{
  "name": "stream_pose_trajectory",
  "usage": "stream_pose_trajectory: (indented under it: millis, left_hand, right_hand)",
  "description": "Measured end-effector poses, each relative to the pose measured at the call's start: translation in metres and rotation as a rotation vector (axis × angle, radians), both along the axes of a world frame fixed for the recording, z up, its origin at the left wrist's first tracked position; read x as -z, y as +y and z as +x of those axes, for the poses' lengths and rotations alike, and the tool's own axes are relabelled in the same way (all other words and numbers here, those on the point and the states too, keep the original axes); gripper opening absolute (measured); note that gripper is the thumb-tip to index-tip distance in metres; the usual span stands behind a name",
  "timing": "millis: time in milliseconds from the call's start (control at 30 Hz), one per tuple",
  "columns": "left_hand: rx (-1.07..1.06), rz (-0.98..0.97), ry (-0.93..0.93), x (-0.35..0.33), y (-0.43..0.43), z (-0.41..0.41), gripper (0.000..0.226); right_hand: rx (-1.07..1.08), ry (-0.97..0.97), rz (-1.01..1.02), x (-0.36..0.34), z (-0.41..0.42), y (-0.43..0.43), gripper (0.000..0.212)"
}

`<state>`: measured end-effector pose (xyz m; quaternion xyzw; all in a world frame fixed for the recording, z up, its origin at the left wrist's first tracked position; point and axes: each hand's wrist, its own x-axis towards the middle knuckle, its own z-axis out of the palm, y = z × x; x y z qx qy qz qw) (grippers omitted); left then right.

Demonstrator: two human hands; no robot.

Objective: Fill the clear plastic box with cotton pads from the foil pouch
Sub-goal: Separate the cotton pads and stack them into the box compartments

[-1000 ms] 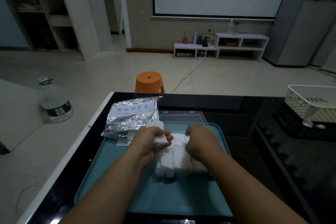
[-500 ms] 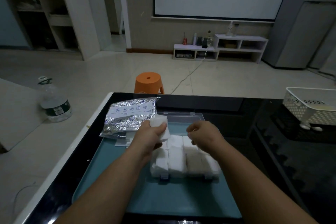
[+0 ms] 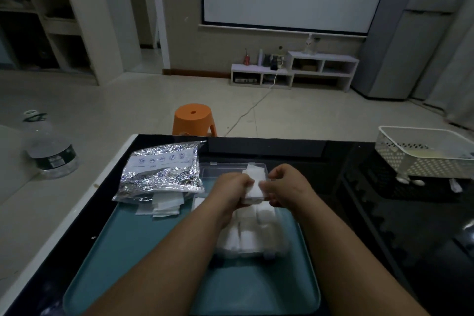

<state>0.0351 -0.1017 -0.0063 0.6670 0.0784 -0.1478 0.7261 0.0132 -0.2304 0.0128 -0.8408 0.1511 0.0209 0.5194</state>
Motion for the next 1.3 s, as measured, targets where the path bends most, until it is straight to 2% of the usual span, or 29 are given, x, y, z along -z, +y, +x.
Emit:
stream_pose_trajectory:
  millis: [100,200,267,367,567,667,1000,1200,1300]
  left_hand:
    - [0.025,0.100,-0.061,0.010,-0.007,0.003,0.005]
    - [0.005,0.195,-0.073,0.020,-0.013,0.005,0.028]
    - [-0.024,0.315,-0.103,0.024,-0.016,0.005,0.040]
    - [-0.003,0.446,-0.130,0.028,-0.018,0.004,0.036]
    - [0.028,0.598,-0.187,0.034,-0.025,0.006,0.013]
    - [0.056,0.707,-0.230,0.039,-0.026,0.007,0.013]
    - [0.038,0.910,-0.329,0.043,-0.035,0.001,0.011]
    - [0.208,0.854,-0.267,0.040,-0.027,0.005,0.037]
    - [0.262,0.897,-0.261,0.037,-0.028,0.005,0.039]
  right_hand:
    - [-0.011,0.033,-0.058,0.002,0.003,-0.010,0.017]
    - [-0.019,0.076,-0.170,0.006,0.007,-0.015,0.020]
    - [-0.031,0.125,-0.265,0.011,0.010,-0.017,0.015]
    - [-0.031,0.173,-0.342,0.017,0.012,-0.019,0.005]
    - [-0.016,0.185,-0.460,0.024,0.013,-0.015,0.011]
    - [0.005,0.156,-0.496,0.028,0.013,-0.012,0.018]
    - [-0.071,0.109,-0.589,0.035,0.009,-0.010,0.014]
    - [-0.150,0.292,-0.611,0.025,0.016,-0.010,0.028]
    - [-0.153,0.309,-0.641,0.028,0.016,-0.007,0.021]
